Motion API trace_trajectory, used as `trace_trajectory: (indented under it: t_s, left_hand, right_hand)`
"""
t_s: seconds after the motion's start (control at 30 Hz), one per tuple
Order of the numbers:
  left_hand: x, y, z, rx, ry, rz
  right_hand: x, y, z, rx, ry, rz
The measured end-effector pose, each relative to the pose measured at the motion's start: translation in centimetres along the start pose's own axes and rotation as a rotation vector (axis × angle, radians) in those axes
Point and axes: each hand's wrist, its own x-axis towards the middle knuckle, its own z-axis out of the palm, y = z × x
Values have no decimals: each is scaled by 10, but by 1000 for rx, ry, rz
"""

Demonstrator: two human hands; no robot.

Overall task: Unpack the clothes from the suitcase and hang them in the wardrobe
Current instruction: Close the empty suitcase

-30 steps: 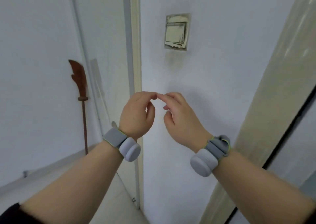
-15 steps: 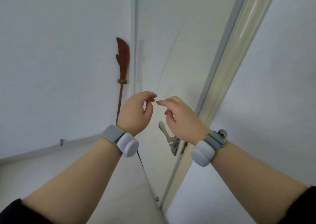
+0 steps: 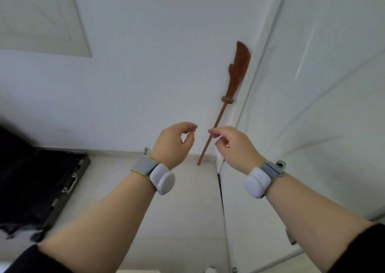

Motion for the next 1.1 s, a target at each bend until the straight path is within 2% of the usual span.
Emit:
trace_trajectory:
  t_s: [0.17,0.3,0.47,0.57,0.7,0.87,1.03,1.1]
  left_hand:
    - [46,-39,-6,119,21,-118]
    - [83,-64,-13,176,74,-300]
    - [98,-109,-33,281,172,-485]
    - [92,-134,-48,299,207,-570]
    - [101,-185,-81,295,278,-693]
    - [118,-256,-125,256,389,-767]
    - [132,-372,-201,202,529,-902]
    - [130,-396,-224,203,516,-964]
  right_hand:
    - [76,25,30,103,-108,-63]
    - [146,47,48,124,-248,-124]
    - [220,47,87,126,-440,-203]
    - [243,36,110,109,-499,-267]
    - [293,2,156,59,-623,-353]
    - [355,-43,215,25,-689,-429]
    - [450,-112,326,-37,-818,-514]
    - [472,-132,353,-29,-855,-534]
